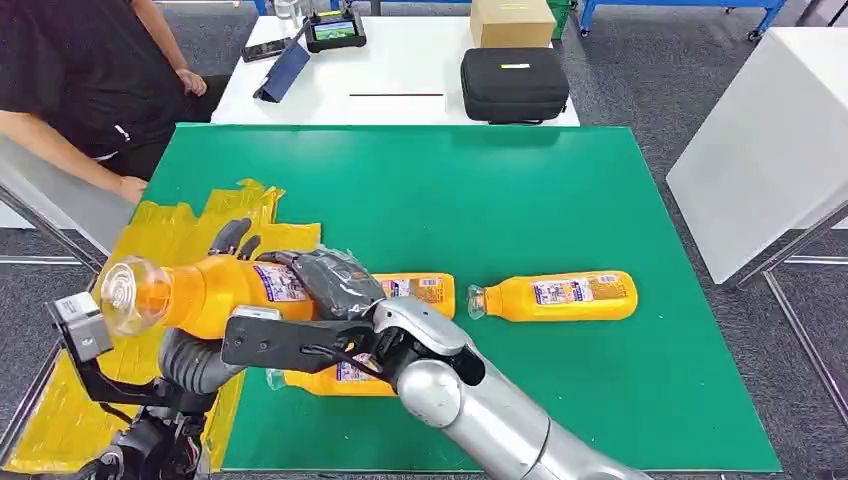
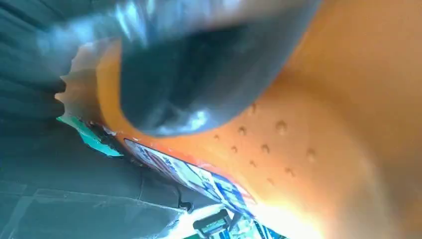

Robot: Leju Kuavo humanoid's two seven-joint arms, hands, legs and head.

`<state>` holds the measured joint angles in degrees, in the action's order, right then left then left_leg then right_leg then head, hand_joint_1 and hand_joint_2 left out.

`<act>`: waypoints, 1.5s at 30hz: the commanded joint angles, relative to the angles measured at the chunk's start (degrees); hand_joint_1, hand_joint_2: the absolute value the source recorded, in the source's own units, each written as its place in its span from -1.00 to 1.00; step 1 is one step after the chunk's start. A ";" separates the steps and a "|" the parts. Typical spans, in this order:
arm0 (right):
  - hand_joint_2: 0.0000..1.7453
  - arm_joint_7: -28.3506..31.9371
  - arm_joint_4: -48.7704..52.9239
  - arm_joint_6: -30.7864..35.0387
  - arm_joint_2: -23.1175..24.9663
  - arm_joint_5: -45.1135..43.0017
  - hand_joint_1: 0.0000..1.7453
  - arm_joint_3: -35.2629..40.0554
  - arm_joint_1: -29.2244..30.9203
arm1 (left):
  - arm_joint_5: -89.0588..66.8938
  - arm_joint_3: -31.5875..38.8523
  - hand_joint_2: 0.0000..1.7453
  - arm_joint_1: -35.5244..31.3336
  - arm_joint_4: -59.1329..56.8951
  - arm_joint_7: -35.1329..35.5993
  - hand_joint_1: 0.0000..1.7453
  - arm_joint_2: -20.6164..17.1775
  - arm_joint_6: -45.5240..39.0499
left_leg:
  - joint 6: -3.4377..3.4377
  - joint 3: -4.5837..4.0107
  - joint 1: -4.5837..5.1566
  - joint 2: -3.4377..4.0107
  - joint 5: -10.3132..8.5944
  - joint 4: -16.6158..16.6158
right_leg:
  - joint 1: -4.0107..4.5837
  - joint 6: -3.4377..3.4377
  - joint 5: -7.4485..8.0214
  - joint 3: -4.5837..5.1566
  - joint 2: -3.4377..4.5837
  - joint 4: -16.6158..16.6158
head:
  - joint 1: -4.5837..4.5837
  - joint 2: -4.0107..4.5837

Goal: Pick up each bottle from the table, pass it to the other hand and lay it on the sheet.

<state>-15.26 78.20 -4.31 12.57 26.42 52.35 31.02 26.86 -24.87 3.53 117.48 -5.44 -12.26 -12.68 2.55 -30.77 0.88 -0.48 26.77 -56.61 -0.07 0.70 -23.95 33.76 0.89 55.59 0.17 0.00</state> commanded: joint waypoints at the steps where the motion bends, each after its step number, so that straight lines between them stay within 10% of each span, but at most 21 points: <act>1: 1.00 1.69 -6.07 -2.03 -0.76 -4.30 1.00 9.29 -0.45 | 2.36 -1.71 1.00 -3.20 -3.63 -0.06 -1.00 -0.15 -2.20 | -0.13 0.20 -0.03 -0.06 0.00 0.12 | 0.03 0.00 -0.03 -0.23 -0.12 -0.11 | -0.02 0.00; 8: 1.00 1.73 -5.77 -1.28 -1.03 -6.97 1.00 9.68 -0.65 | 2.49 -0.96 1.00 -2.74 -3.45 -0.48 -0.96 -0.16 -3.44 | -0.30 0.41 -0.12 -0.12 0.06 0.16 | 0.11 0.00 -0.11 -0.48 -0.28 -0.19 | -0.02 0.00; 9: 1.00 1.57 -5.41 -1.29 -1.12 -7.40 1.00 9.69 -0.64 | 2.51 -1.00 1.00 -2.59 -3.47 -0.83 -0.62 -0.37 -3.53 | -0.14 0.16 -0.05 -0.11 0.00 0.10 | 0.04 0.00 -0.05 -0.20 -0.19 -0.11 | -0.02 0.00; 10: 1.00 1.37 -5.37 -1.23 -1.19 -7.70 1.00 9.73 -0.62 | 2.22 -1.08 1.00 -2.54 -3.49 -1.17 0.64 -0.44 -3.73 | -0.23 0.31 -0.09 -0.14 0.04 0.13 | 0.08 0.00 -0.09 -0.36 -0.26 -0.15 | -0.02 0.00; 12: 1.00 1.25 -5.45 -1.15 -1.21 -8.09 1.00 9.71 -0.69 | 2.10 -1.10 1.00 -2.53 -3.46 -1.32 1.00 -0.52 -3.94 | -0.13 0.15 -0.04 -0.08 0.01 0.08 | 0.04 0.00 -0.04 -0.17 -0.15 -0.09 | -0.02 0.00; 40: 1.00 -1.03 -4.48 2.25 -2.59 -8.75 0.96 11.63 -1.03 | 2.48 -0.59 1.00 -2.36 -3.25 -2.81 1.00 -0.50 -4.21 | -0.15 0.16 -0.06 -0.15 0.00 0.09 | 0.06 0.00 -0.05 -0.19 -0.24 -0.11 | -0.02 0.00; 41: 1.00 -0.39 -4.20 3.31 -2.69 -8.20 -1.00 11.34 -1.28 | 2.54 -0.58 1.00 -2.31 -3.26 -2.90 1.00 -0.52 -4.21 | -0.22 0.25 -0.10 -0.18 0.02 0.10 | 0.09 0.00 -0.08 -0.31 -0.30 -0.14 | -0.02 0.00; 42: -1.00 -0.32 -4.46 2.97 -2.60 -9.07 -1.00 11.14 -1.45 | 2.52 -0.60 1.00 -2.26 -3.27 -2.99 1.00 -0.57 -4.13 | -0.14 0.14 -0.04 -0.14 -0.01 0.09 | 0.04 0.00 -0.04 -0.17 -0.23 -0.11 | -0.02 0.00; 45: -1.00 -0.86 -4.10 3.10 -2.73 -8.89 -1.00 11.16 -1.22 | 2.56 -0.46 1.00 -2.02 -3.21 -3.09 1.00 -0.61 -4.10 | -0.16 0.15 -0.06 -0.16 0.00 0.08 | 0.05 0.01 -0.06 -0.19 -0.26 -0.11 | -0.02 0.00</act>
<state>-16.20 74.77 -1.16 11.54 18.01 58.34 30.80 29.35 -25.14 5.98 116.91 -8.09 -12.96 -16.92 2.55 -30.78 0.88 -0.46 26.77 -56.61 -0.07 0.70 -23.95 33.80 0.90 55.58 0.15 0.00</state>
